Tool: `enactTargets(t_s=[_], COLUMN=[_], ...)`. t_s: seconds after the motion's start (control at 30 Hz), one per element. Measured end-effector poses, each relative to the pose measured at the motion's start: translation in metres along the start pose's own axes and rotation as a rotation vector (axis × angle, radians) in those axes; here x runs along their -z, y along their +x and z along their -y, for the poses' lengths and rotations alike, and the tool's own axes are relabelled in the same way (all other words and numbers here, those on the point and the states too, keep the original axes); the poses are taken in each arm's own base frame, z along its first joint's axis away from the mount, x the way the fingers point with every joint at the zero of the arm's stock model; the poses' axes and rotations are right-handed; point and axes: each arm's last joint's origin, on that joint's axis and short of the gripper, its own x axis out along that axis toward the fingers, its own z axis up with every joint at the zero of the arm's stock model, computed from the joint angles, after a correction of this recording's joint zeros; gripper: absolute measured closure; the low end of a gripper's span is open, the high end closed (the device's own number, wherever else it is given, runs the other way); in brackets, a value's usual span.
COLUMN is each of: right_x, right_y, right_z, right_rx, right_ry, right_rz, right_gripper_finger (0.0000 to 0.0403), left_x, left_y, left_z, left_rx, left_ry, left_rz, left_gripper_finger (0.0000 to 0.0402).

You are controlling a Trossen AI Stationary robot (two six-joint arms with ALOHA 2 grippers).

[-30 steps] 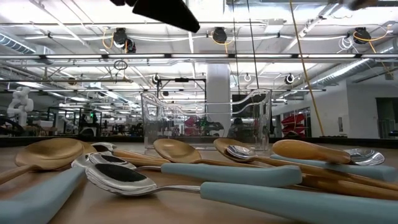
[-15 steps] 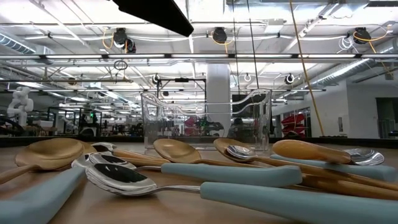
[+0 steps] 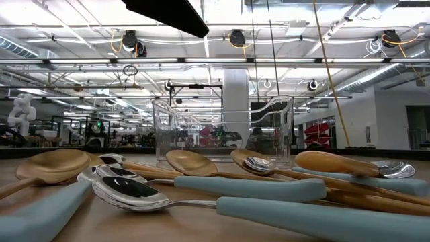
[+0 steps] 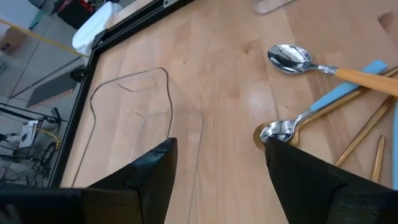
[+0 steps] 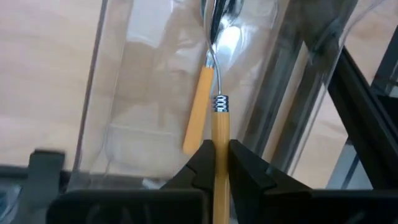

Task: Sort silverware by color (type)
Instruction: Put the yellow spoon into the bottom right transparent bin

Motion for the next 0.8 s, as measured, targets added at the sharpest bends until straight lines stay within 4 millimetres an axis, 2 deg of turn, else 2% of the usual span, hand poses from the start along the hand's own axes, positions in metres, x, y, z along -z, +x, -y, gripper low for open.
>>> enactTargets(t_s=[0.53,0.8], right_x=[-0.009,-0.009], right_y=[0.040,0.042], right_z=[-0.005,-0.007], right_rx=[0.120,0.106], right_ry=[0.023,0.040], right_rz=[0.087,0.077], right_gripper_finger=[0.0377,0.0371], left_x=[0.000,0.000], left_y=[0.000,0.000], left_z=[0.001,0.002], left_rx=[0.026,0.055], left_ry=[-0.005,-0.025], left_rz=[0.002,0.000], left_gripper_finger=[0.0158,0.0158])
